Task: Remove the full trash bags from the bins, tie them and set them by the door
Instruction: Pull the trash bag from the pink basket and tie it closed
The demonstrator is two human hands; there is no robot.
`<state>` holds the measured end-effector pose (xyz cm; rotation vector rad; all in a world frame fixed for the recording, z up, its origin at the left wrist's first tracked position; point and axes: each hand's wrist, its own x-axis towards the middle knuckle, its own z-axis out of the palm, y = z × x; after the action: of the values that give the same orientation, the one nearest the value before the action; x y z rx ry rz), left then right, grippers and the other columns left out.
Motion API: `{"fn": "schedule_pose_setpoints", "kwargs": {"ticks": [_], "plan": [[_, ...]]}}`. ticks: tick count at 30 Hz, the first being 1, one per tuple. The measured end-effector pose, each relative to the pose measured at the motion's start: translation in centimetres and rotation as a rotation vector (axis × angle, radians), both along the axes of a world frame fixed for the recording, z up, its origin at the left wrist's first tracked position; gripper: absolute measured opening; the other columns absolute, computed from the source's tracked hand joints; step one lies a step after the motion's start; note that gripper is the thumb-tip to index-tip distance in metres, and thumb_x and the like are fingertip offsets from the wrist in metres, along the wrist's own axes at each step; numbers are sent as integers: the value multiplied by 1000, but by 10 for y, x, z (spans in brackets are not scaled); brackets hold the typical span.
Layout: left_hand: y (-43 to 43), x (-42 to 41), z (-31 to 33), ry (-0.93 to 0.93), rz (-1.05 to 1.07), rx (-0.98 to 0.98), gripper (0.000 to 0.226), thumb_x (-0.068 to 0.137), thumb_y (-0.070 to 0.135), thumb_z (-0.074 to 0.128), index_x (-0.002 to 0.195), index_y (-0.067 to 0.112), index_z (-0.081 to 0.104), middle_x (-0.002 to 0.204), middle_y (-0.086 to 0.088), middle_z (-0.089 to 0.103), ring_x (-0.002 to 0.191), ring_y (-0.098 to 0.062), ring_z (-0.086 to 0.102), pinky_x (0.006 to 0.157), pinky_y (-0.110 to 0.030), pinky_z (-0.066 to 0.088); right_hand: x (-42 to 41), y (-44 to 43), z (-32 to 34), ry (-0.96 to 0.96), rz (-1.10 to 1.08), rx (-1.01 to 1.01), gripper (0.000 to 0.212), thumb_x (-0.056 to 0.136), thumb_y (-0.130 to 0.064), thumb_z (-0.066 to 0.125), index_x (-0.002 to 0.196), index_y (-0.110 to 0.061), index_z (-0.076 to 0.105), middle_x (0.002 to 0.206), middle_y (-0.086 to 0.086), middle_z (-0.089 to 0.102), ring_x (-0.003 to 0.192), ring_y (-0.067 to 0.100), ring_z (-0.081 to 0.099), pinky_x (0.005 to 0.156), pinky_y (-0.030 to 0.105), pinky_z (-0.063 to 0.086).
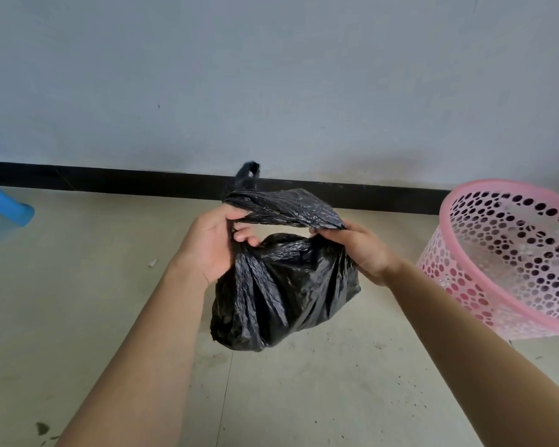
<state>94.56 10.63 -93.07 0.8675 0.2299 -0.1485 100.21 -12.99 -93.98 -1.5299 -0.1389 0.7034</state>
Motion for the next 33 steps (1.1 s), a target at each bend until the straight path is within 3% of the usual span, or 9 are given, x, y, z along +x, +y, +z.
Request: {"fn": "schedule_pose_setpoints", "kwargs": {"ticks": [3, 5, 10, 15, 20, 24, 26, 29, 33], "plan": [[0, -5, -13, 7, -212, 60, 67, 68, 21, 83, 124, 10, 48, 73, 3, 28, 62, -12, 29, 63, -26, 41, 2, 7, 5, -161, -25, -76, 19, 103, -21, 51, 89, -17, 62, 82, 0, 61, 75, 12, 59, 69, 22, 47], [-3, -6, -18, 2, -291, 151, 78, 69, 20, 86, 135, 10, 45, 70, 4, 30, 61, -11, 33, 63, -24, 43, 1, 10, 5, -292, 19, -202, 16, 104, -24, 50, 90, -19, 58, 82, -4, 57, 78, 11, 56, 73, 26, 46], [-10, -4, -14, -65, -381, 322, 50, 62, 35, 94, 98, 17, 66, 57, 9, 40, 59, -12, 28, 63, -27, 39, -6, 14, -10, -876, 411, -814, 12, 101, -24, 44, 105, -14, 49, 79, 3, 59, 78, 29, 61, 65, 37, 46], [-24, -6, -2, 74, -228, 448, 44, 80, 48, 73, 96, 7, 68, 47, 9, 38, 44, -10, 20, 55, -28, 29, -17, 23, -23, -1018, 519, -932, 31, 105, -43, 39, 100, -13, 46, 74, 7, 61, 65, 27, 58, 62, 41, 49], [-23, -7, -3, 123, -148, 328, 40, 83, 53, 70, 74, 15, 60, 46, 6, 26, 43, -12, 18, 51, -27, 33, -4, 16, -11, -625, 484, -763, 37, 93, -51, 61, 111, -19, 54, 97, 2, 66, 87, 22, 65, 81, 43, 55], [-23, -7, -4, 69, -214, 330, 41, 86, 51, 69, 70, 17, 52, 48, 4, 28, 42, -12, 25, 52, -28, 38, 6, -1, 6, -223, 276, -254, 94, 66, -54, 86, 143, -27, 39, 124, 2, 58, 111, 19, 62, 94, 35, 54], [-25, -7, 0, 87, -208, 351, 38, 86, 49, 69, 74, 17, 53, 50, 3, 35, 44, -13, 30, 54, -28, 39, 10, -3, 13, -226, 161, -44, 77, 73, -52, 79, 140, -37, 46, 121, 0, 62, 105, 14, 63, 88, 31, 51], [-27, -7, 2, 149, -163, 403, 37, 82, 49, 72, 81, 16, 56, 56, -1, 50, 48, -16, 41, 53, -28, 42, 11, 7, 24, -237, -64, 183, 12, 92, -33, 69, 93, -21, 68, 82, -2, 65, 68, 11, 54, 66, 25, 41], [-29, -6, 0, 156, -102, 319, 33, 87, 43, 66, 95, 11, 65, 81, -7, 74, 52, -13, 55, 49, -23, 45, 12, 12, 28, -180, -178, 301, 23, 98, -17, 60, 76, -12, 61, 66, 2, 61, 57, 11, 53, 58, 23, 41]]}}
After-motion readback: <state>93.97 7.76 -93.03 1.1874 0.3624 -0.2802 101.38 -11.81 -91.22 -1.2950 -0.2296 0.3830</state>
